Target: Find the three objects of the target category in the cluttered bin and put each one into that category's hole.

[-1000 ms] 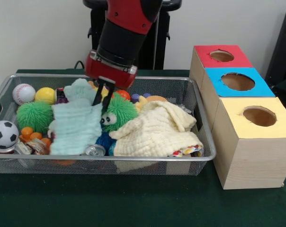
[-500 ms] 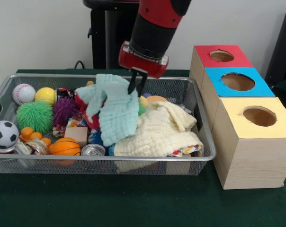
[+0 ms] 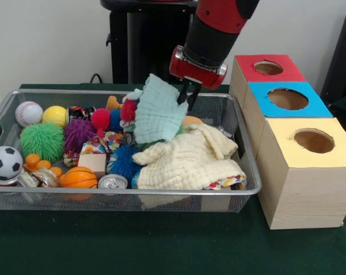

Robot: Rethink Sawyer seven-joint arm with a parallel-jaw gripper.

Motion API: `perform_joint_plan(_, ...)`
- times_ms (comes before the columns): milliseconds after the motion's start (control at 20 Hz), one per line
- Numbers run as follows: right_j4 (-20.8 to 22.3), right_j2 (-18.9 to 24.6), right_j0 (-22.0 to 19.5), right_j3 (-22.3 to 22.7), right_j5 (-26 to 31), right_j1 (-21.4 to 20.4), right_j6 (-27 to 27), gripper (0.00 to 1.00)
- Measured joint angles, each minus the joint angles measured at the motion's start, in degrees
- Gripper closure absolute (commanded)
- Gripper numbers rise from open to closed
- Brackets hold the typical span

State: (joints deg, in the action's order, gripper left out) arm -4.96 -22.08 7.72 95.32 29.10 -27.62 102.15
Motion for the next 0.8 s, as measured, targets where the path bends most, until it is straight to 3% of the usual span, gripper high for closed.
perform_joint_plan(200, -0.7, -0.5, 0.3, 0.7, -1.2, 1.8, 1.8, 1.00)
perform_joint_plan(550, -0.8, -0.5, -0.8, 0.9, -10.8, 5.7, 3.3, 1.00)
perform_joint_plan(800, -0.9, -0.5, -0.8, 0.9, -13.2, 6.3, 3.3, 1.00)
